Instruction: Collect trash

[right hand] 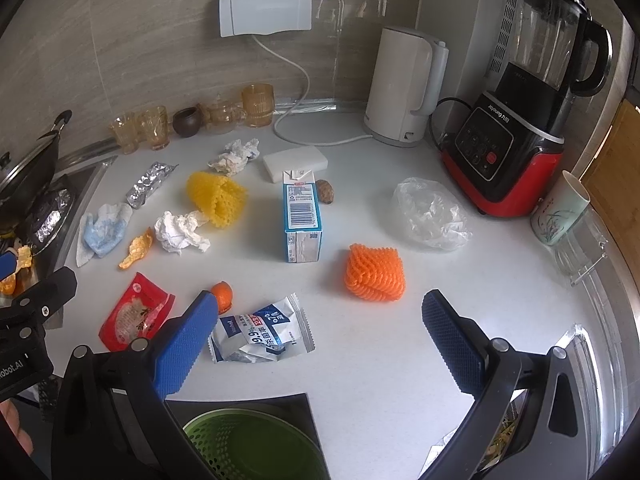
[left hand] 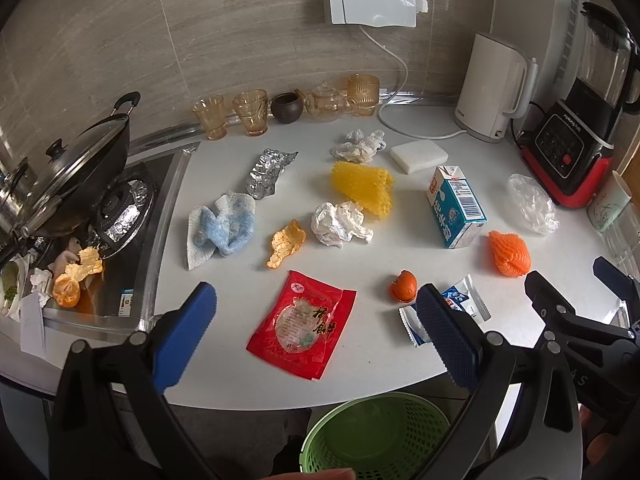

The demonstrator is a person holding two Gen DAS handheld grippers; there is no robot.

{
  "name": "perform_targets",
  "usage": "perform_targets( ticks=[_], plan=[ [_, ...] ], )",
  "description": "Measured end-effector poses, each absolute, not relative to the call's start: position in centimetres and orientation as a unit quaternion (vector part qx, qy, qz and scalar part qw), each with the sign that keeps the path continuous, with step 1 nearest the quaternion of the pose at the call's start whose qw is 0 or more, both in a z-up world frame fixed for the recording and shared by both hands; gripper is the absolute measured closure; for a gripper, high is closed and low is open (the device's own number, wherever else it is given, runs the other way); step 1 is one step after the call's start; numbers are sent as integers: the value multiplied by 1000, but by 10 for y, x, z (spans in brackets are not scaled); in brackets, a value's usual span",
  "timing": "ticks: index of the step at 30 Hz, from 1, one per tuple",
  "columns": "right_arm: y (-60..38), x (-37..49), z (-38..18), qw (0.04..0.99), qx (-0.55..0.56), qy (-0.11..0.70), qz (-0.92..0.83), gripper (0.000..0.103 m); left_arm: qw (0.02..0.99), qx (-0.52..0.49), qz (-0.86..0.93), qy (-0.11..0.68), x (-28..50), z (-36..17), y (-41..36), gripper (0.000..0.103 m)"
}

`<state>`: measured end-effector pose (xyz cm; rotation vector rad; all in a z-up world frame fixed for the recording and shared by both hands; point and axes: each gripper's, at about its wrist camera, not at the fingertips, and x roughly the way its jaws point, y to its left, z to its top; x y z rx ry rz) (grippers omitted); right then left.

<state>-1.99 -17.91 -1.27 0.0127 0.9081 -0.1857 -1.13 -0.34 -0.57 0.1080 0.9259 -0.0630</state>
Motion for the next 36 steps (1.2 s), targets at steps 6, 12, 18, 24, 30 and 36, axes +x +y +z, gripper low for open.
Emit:
perform_targets(
  ticks=[6, 12, 18, 24, 30, 36],
  plan=[
    [-179, -17, -15, 893, 7, 441, -88, 2, 892, 49, -30, 448, -8, -10, -2, 7],
    [-179, -15, -15, 893, 7, 442, -87, 2, 892, 48, -31, 448, -7, -10, -1, 7],
    [-178, -14, -16, 892, 6, 443, -86, 2, 892, 49, -31, 449, -6, -10, 0, 7],
    [-177, -11, -17, 892, 6, 443, -86, 2, 892, 48, -31, 449, -4, -10, 1, 7],
    [-175, -6, -18, 892, 7, 445, -82, 2, 891, 49, -28, 450, 1, -11, 2, 7],
    [-174, -2, -20, 891, 8, 446, -78, 2, 891, 46, -26, 450, 6, -15, 6, 7]
  ],
)
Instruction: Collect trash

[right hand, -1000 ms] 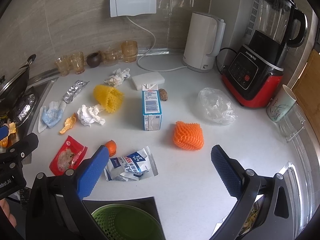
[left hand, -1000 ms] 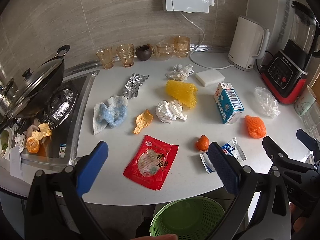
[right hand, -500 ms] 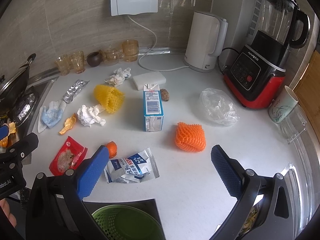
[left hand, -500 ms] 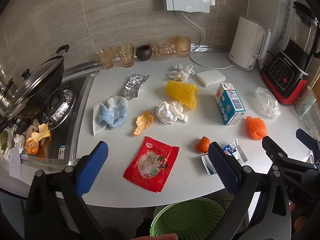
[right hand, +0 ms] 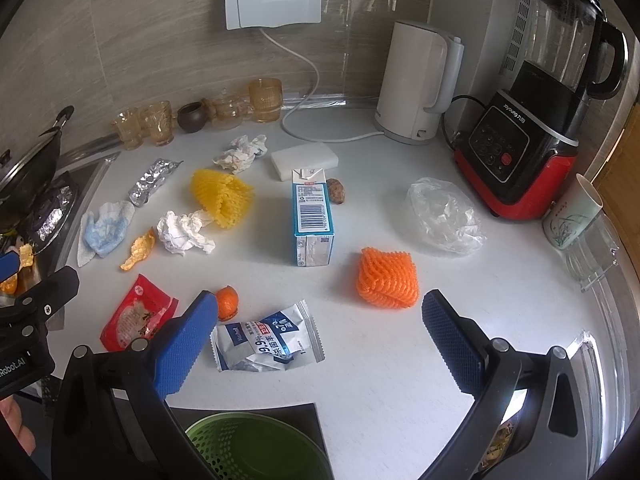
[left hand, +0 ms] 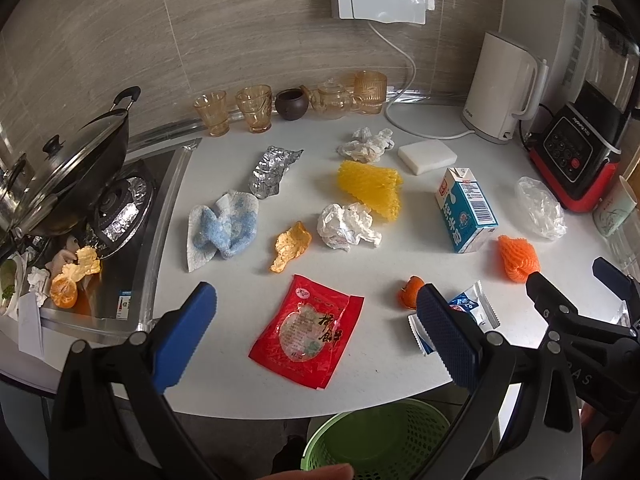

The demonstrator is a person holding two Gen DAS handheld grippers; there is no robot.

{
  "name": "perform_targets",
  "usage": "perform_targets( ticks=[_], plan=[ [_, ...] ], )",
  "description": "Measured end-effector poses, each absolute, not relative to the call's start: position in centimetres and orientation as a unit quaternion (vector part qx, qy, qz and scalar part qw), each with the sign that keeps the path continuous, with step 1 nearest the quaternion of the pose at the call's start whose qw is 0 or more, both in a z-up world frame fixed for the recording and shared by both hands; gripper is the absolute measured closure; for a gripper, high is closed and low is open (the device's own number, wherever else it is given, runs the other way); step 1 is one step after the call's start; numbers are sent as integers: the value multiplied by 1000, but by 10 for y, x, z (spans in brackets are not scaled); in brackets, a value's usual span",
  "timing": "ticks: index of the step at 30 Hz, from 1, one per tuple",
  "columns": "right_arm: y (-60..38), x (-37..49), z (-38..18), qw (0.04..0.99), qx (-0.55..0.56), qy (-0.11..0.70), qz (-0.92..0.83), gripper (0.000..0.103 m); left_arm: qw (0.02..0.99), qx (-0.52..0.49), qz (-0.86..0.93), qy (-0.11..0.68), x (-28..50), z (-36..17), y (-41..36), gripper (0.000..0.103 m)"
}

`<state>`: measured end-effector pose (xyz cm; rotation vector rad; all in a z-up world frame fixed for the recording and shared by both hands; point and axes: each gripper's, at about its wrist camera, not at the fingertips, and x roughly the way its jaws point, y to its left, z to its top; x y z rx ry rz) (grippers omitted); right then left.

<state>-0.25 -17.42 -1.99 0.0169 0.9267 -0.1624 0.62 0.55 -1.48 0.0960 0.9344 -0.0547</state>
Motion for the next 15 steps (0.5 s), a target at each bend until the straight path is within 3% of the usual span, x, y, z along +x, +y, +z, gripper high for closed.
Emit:
perform_targets(
  ticks=[15],
  plan=[
    [-165, 28, -45, 882, 8, 465, -83, 2, 902, 37, -30, 430, 32, -38, 42, 7]
  ],
)
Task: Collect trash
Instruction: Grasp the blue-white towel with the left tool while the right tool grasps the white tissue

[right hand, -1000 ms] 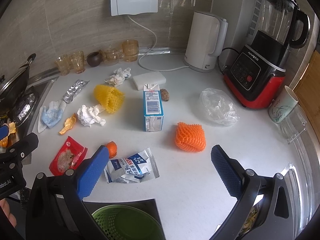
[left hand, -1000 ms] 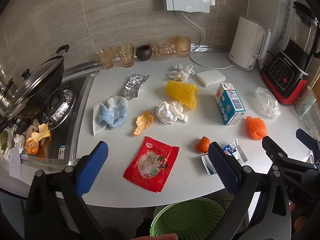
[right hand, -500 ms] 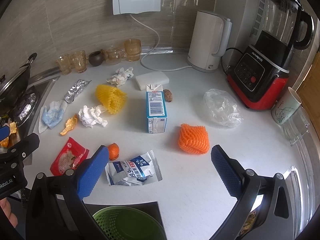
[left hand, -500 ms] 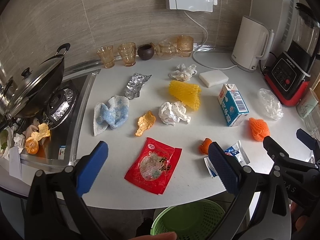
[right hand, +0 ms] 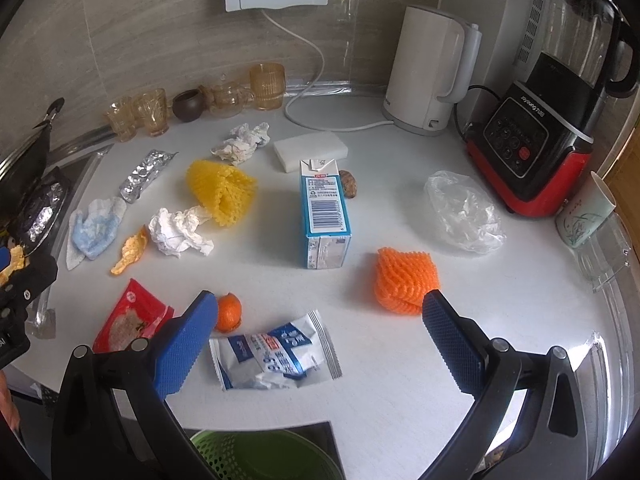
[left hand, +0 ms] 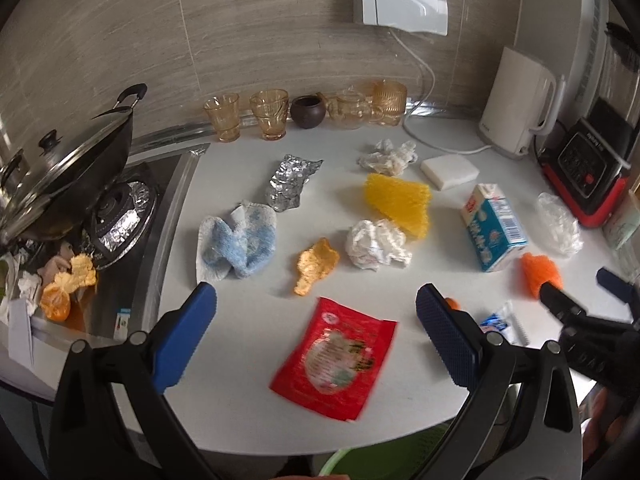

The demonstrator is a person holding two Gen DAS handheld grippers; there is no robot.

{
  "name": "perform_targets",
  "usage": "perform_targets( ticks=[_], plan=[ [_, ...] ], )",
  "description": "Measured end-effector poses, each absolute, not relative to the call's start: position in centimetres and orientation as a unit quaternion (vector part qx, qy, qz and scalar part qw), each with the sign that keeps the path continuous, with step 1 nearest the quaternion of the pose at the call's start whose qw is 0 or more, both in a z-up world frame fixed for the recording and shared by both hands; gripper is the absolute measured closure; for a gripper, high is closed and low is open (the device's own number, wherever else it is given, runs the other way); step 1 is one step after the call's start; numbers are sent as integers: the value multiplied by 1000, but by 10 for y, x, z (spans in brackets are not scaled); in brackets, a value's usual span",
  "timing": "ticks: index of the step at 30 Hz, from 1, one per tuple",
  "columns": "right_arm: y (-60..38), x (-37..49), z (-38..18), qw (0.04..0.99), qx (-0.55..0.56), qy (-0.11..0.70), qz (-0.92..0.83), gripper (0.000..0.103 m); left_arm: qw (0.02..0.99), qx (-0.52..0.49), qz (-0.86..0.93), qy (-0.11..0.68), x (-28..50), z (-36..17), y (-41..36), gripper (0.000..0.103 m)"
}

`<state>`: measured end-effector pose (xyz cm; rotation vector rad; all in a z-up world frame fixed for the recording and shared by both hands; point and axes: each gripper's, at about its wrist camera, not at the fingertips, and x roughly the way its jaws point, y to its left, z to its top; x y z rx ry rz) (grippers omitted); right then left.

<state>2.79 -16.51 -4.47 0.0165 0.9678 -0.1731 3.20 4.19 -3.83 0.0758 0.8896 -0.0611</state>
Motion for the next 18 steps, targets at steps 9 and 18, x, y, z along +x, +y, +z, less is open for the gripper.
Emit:
perform_targets(
  ticks=[9, 18],
  plan=[
    [-156, 63, -63, 886, 22, 455, -89, 2, 898, 62, -58, 433, 85, -75, 87, 7],
    [-112, 78, -79, 892, 58, 445, -42, 2, 888, 97, -79, 442, 145, -123, 122, 7]
  ],
)
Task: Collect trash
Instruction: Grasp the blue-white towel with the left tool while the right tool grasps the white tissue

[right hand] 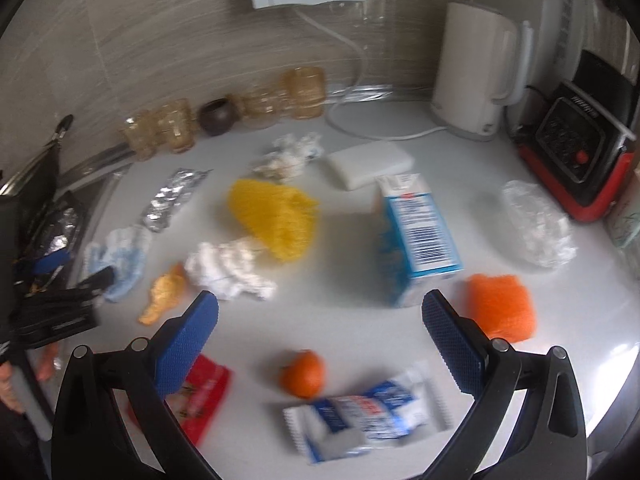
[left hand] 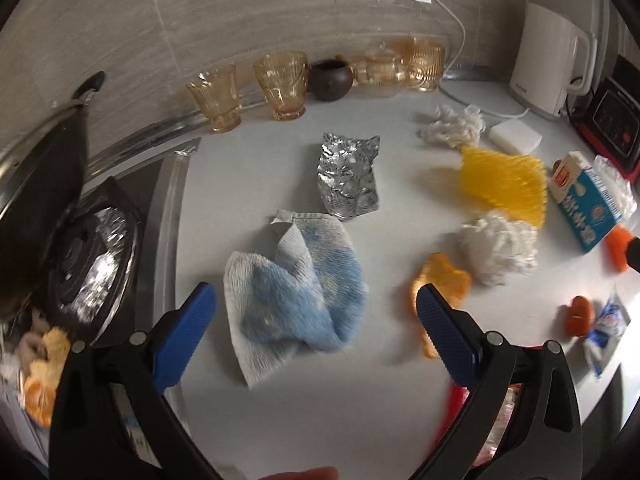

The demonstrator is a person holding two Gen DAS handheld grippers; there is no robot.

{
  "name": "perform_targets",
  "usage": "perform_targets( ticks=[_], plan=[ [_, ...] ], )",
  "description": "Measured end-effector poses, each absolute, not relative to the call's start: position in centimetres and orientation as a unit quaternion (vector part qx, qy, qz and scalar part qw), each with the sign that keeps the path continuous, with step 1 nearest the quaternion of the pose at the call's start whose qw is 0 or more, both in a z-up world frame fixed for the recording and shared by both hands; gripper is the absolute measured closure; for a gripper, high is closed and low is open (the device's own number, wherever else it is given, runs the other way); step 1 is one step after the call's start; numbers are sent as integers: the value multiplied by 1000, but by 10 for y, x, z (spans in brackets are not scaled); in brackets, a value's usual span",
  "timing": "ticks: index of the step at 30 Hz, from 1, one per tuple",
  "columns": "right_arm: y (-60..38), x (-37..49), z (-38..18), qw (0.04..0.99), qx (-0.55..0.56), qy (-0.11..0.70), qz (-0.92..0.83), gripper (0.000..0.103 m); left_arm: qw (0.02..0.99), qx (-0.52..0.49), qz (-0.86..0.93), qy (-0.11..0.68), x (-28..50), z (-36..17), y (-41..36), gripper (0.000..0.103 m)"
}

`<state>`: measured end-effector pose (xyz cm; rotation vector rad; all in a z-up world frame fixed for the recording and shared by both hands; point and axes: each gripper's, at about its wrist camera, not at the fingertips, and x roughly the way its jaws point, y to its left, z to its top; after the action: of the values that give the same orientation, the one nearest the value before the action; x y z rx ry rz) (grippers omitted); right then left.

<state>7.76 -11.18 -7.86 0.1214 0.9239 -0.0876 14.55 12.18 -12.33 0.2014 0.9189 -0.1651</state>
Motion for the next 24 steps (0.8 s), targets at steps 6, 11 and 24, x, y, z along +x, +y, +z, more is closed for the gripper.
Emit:
perform_targets(
  ticks=[6, 11, 24],
  plan=[
    [-78, 96, -101, 883, 84, 461, -25, 2, 882, 80, -89, 456, 170, -143, 132, 7],
    [-60, 118, -120, 874, 101, 475, -28, 2, 873, 79, -106, 469, 180, -159, 133, 7],
    [-46, 157, -149, 859, 113, 495, -66, 20, 862, 44, -128, 488, 190, -172, 141, 20]
  ],
)
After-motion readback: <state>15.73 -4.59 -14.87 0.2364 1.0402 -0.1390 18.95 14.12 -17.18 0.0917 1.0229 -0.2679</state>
